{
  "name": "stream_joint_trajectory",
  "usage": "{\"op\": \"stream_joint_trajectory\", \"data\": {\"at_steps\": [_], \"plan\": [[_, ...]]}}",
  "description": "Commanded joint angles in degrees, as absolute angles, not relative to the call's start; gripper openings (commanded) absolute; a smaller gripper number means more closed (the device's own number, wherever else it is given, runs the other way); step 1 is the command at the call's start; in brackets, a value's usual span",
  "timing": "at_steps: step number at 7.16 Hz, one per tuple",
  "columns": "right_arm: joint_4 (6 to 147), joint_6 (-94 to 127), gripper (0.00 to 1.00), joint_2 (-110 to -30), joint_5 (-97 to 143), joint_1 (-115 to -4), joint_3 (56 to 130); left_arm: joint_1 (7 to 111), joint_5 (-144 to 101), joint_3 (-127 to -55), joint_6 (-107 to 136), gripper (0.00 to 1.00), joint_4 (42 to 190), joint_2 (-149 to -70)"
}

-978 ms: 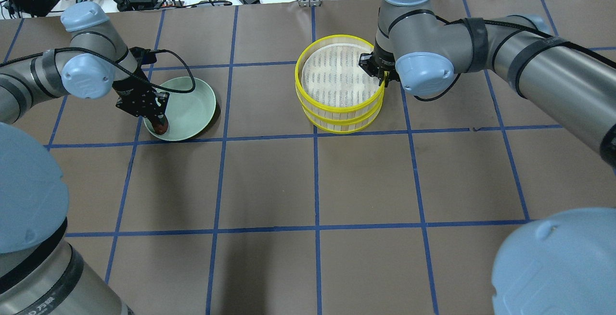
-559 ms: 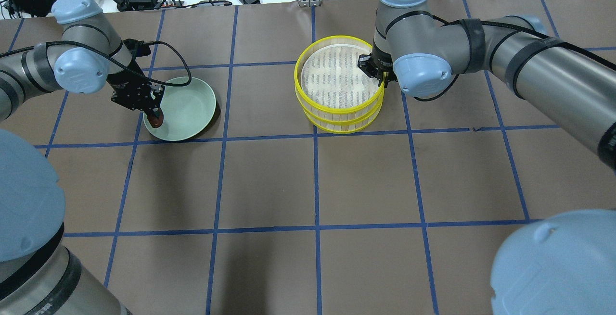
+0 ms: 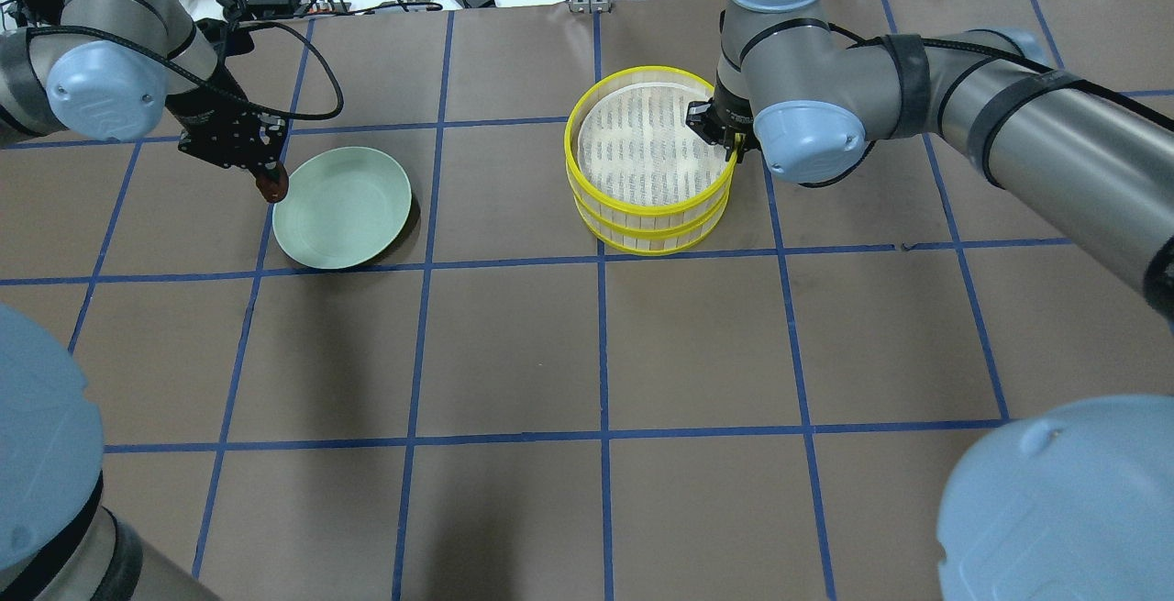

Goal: Stack buns with steamer

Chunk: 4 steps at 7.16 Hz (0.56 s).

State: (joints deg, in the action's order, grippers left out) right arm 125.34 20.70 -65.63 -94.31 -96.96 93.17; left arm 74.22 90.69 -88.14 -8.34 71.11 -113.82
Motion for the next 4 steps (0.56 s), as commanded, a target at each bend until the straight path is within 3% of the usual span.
{"op": "stream_joint_trajectory", "data": {"at_steps": [1,4], "plan": [[125.3,20.6,0.0,-65.6,-94.2,-96.6,93.2,74.4,90.4,-88.1,-6.7,0.0,71.9,-111.9],[125.2,21.4,0.0,-65.4,-94.1,-96.6,93.2,76.0,90.4,-88.2,-3.7,0.0,71.8,-109.8]]}}
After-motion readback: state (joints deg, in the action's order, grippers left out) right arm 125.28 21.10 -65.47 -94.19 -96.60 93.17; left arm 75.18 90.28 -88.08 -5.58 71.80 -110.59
